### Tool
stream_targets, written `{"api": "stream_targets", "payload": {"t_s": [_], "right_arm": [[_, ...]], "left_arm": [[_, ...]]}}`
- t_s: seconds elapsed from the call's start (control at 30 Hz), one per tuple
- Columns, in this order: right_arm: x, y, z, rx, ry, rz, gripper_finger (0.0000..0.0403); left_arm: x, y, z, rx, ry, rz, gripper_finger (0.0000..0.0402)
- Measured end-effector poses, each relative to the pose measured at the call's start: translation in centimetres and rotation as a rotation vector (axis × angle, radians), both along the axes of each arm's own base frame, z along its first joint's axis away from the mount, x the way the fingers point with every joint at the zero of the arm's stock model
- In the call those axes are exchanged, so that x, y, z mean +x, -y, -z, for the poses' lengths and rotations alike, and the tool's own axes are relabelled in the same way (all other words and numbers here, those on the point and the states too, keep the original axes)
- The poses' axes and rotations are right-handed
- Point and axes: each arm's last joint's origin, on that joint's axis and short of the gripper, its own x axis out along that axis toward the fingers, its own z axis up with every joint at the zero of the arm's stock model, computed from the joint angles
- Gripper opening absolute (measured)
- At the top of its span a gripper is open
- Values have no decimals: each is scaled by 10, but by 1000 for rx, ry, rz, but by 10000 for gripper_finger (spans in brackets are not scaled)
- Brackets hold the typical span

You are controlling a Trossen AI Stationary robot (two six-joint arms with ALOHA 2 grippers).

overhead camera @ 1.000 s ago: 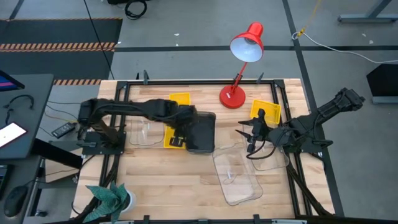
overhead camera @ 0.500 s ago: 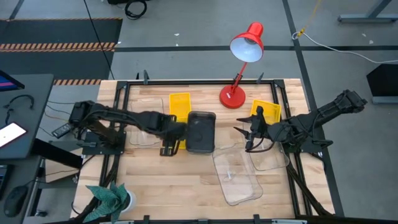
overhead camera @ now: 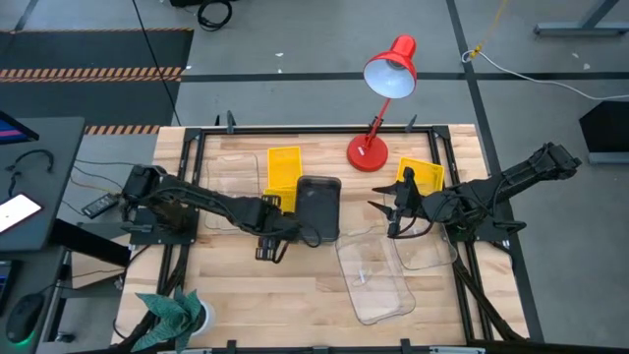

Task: Stack baskets by color
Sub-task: Stack the bottom yellow bin on the left yellow bin

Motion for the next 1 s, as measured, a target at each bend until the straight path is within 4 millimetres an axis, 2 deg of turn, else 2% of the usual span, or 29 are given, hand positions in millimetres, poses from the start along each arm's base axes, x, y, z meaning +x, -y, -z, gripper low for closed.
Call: {"api": "stream_targets", "payload": {"t_s": [0.27,0.4,0.47,0.7,0.83,1.0], "right_arm": [[0,-1,0,22,1,-29,169],[0,-2,0,35,2,-32,169],[1,-2,2,43,-4,-39,169],[10,-6,10,39,-40,-48,169],[14,-5,11,27,-38,-44,169],[16,-3,11,21,-32,-35,169]], "left_arm": [[8,-1,7,-32,9,13,193],[11,0,20,-31,-28,26,178],[9,0,25,-32,-20,28,171],[-19,-8,24,-61,137,4,148],[-20,-7,24,-85,160,13,143],[-19,-8,40,-79,148,6,142]]}}
